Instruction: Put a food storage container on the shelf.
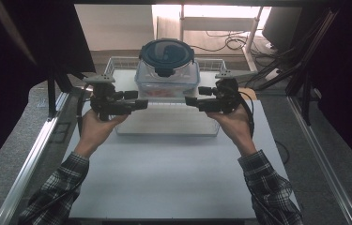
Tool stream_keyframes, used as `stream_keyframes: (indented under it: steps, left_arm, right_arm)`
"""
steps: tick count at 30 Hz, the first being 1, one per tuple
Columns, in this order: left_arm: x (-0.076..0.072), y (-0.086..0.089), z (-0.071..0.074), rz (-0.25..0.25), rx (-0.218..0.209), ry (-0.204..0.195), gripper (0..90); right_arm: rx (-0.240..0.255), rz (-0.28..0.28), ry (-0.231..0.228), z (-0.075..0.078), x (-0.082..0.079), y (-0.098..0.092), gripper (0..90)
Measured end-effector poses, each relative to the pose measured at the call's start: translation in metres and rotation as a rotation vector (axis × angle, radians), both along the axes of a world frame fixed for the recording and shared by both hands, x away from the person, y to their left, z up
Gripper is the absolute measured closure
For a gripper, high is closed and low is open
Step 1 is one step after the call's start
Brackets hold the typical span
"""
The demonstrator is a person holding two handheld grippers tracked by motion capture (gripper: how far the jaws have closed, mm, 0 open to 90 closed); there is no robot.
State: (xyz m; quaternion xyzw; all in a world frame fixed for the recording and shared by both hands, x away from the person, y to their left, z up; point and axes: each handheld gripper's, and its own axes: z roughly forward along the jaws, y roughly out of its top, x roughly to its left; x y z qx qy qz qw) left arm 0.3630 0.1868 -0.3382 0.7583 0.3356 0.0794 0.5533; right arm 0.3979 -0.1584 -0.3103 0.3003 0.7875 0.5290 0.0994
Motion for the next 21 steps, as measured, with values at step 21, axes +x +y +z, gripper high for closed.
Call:
stream_keyframes:
  steps: [21]
  left_arm:
    - [-0.084, -0.012, -0.107, 0.005, 0.102, 0.018, 2.6]
  right_arm:
    - [-0.118, 0.040, -0.019, -0.102, -0.085, -0.014, 1.3]
